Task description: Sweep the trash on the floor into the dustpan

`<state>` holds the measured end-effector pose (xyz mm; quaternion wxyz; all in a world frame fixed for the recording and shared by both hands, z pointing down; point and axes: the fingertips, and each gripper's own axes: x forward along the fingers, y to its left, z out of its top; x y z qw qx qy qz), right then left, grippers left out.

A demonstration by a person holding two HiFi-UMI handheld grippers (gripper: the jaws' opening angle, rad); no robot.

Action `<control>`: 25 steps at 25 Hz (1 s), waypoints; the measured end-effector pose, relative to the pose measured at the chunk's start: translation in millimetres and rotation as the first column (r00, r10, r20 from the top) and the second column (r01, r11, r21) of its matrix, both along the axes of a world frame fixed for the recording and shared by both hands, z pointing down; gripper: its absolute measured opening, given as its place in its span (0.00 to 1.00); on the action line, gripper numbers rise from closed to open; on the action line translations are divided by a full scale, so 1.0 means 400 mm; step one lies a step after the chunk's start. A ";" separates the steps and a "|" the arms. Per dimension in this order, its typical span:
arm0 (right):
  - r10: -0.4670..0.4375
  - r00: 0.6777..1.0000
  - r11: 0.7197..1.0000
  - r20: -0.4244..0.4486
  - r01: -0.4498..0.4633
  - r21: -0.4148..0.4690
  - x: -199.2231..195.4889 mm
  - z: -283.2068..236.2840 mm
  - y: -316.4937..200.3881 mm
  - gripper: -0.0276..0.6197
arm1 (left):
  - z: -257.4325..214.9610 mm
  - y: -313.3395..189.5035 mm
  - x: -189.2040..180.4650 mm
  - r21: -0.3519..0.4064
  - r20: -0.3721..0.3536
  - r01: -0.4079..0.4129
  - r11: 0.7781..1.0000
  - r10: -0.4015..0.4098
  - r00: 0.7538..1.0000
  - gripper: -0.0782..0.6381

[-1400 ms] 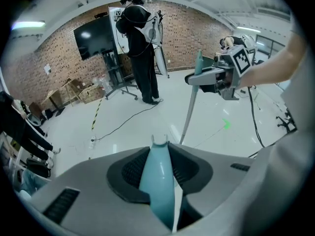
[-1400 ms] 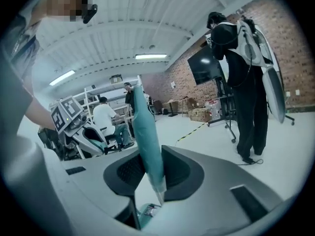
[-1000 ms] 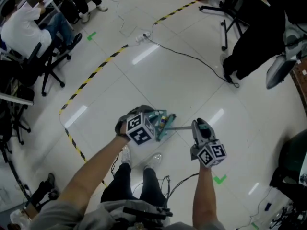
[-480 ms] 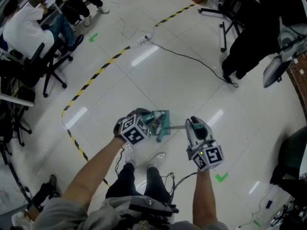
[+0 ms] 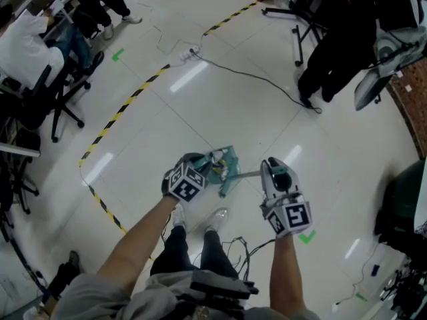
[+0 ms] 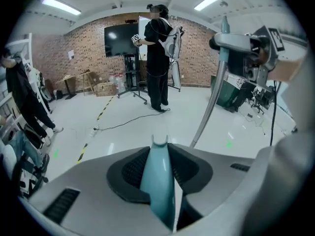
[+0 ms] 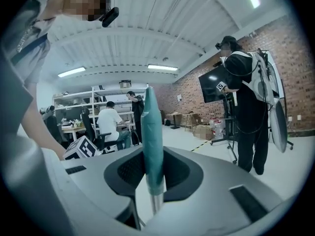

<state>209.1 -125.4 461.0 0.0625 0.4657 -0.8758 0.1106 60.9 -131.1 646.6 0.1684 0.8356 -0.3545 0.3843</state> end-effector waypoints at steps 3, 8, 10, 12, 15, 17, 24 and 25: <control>0.009 1.000 1.000 -0.012 -0.009 0.001 0.002 0.003 -0.004 0.15 | 0.000 0.000 0.014 0.011 0.001 -0.012 1.000 0.012 1.000 0.25; 0.005 0.999 1.000 -0.033 -0.005 -0.006 -0.008 0.012 -0.004 0.15 | 0.007 0.011 0.030 -0.018 -0.002 -0.012 1.000 0.012 1.000 0.25; 0.002 0.999 1.000 -0.037 -0.002 -0.009 -0.007 0.013 -0.002 0.15 | 0.007 0.011 0.039 -0.018 0.001 -0.013 1.000 0.013 1.000 0.25; 0.001 0.999 1.000 -0.034 -0.001 -0.010 -0.008 0.012 -0.002 0.15 | 0.004 0.009 0.043 -0.015 0.005 -0.015 1.000 0.015 1.000 0.25; 0.001 0.999 1.000 -0.034 -0.001 -0.011 -0.008 0.011 -0.003 0.15 | 0.005 0.009 0.043 -0.019 0.007 -0.015 1.000 0.015 1.000 0.25; 0.001 1.000 1.000 -0.030 -0.002 -0.014 -0.009 0.010 -0.003 0.15 | 0.006 0.011 0.043 -0.029 0.003 -0.015 0.999 0.015 1.000 0.25; -0.005 0.999 1.000 -0.034 0.005 -0.015 -0.014 0.008 0.002 0.15 | 0.007 0.016 0.046 -0.031 0.003 -0.015 0.999 0.015 1.000 0.25; -0.006 0.999 1.000 -0.037 0.005 -0.016 -0.016 0.008 0.002 0.15 | 0.006 0.015 0.045 -0.031 0.005 -0.015 0.999 0.015 1.000 0.25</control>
